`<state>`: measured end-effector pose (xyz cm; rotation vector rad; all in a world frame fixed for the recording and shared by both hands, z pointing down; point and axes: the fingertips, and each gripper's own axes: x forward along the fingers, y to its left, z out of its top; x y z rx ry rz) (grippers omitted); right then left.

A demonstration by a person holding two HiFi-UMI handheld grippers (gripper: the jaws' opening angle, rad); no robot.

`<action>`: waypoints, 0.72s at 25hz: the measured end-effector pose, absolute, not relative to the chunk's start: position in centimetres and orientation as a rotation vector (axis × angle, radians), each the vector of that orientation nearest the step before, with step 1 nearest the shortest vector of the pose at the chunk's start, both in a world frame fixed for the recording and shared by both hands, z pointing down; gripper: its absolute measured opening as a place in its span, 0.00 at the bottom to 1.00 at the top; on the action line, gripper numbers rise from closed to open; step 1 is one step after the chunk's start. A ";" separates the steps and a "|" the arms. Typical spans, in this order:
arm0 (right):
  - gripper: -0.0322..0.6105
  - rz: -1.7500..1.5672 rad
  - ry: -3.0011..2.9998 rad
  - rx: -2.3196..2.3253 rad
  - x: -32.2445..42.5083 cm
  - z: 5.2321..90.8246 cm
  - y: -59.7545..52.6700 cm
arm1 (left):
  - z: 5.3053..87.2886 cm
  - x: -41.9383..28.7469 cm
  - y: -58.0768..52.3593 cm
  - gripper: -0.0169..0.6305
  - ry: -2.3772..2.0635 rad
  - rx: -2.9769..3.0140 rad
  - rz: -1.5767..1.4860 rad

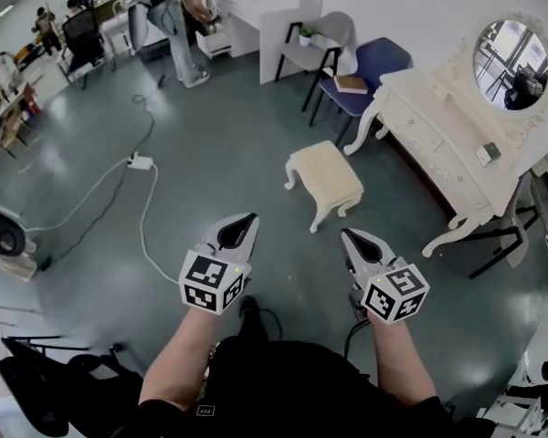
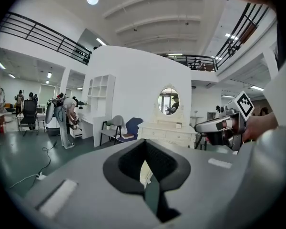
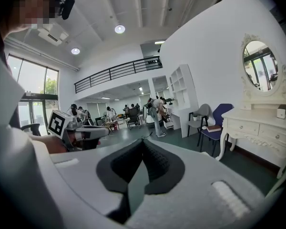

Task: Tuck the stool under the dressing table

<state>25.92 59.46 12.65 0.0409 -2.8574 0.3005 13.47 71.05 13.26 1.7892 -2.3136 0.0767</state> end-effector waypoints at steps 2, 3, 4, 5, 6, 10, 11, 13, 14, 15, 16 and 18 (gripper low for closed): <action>0.06 0.328 -2.852 0.046 23.1 12.7 59.4 | 13.4 10.9 70.6 0.05 -2.297 1.800 0.085; 0.06 0.337 -2.846 0.047 21.9 12.8 59.5 | 13.5 9.7 70.5 0.05 -2.290 1.804 0.087; 0.06 0.339 -2.841 0.048 20.7 12.9 59.7 | 13.6 8.5 70.6 0.05 -2.285 1.807 0.089; 0.06 0.337 -2.836 0.053 19.6 13.0 59.9 | 13.6 7.3 70.7 0.05 -2.282 1.809 0.088; 0.06 0.337 -2.834 0.063 18.7 13.1 59.9 | 13.6 6.2 70.7 0.05 -2.281 1.812 0.086; 0.06 0.340 -2.833 0.119 15.8 13.2 59.5 | 13.7 2.7 70.9 0.05 -2.268 1.834 0.083; 0.06 0.340 -2.831 0.131 15.3 13.3 59.6 | 13.8 2.0 71.0 0.05 -2.262 1.840 0.086; 0.06 0.345 -2.825 0.148 14.6 13.6 59.6 | 14.2 0.9 71.2 0.05 -2.254 1.845 0.094; 0.06 0.351 -2.819 0.154 14.3 13.8 59.6 | 14.4 0.3 71.3 0.05 -2.251 1.841 0.094; 0.06 0.358 -2.810 0.158 14.2 14.1 59.6 | 14.5 -0.1 71.2 0.05 -2.247 1.836 0.091; 0.06 0.364 -2.800 0.164 14.1 14.5 59.5 | 14.7 -0.5 71.2 0.05 -2.244 1.832 0.085; 0.06 0.382 -2.782 0.181 13.9 15.1 59.0 | 14.9 -1.1 70.8 0.05 -2.235 1.832 0.078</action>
